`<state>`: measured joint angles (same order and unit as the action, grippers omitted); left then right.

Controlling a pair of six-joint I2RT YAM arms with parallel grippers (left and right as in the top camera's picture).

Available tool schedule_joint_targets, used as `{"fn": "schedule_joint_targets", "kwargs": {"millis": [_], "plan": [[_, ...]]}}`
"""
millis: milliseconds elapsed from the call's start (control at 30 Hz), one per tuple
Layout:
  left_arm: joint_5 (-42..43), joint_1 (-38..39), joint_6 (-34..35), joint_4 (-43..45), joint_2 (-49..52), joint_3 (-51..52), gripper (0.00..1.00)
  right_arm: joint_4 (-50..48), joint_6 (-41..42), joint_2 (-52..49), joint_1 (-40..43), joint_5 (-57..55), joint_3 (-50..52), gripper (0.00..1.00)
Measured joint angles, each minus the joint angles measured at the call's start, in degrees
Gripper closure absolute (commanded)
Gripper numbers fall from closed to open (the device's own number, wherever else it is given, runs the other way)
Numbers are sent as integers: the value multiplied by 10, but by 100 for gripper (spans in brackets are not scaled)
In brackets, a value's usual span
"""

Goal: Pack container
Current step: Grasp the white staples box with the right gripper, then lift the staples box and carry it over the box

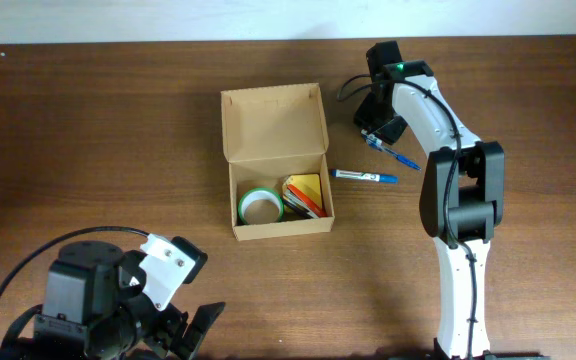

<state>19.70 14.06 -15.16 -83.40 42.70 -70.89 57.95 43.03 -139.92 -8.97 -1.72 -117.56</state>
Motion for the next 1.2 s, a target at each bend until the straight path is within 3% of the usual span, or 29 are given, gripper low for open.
{"fn": "schedule_joint_targets", "kwargs": {"millis": [333,833,967,1200], "plan": [[0,0,0,0,0,0,1,102,-64,0,0,0,-68,50],[0,0,0,0,0,0,0,380,-173,0,-33,16,-472,50],[0,0,0,0,0,0,0,390,-189,3,-82,28,-535,50],[0,0,0,0,0,0,0,390,-206,6,-134,47,-541,50]]}}
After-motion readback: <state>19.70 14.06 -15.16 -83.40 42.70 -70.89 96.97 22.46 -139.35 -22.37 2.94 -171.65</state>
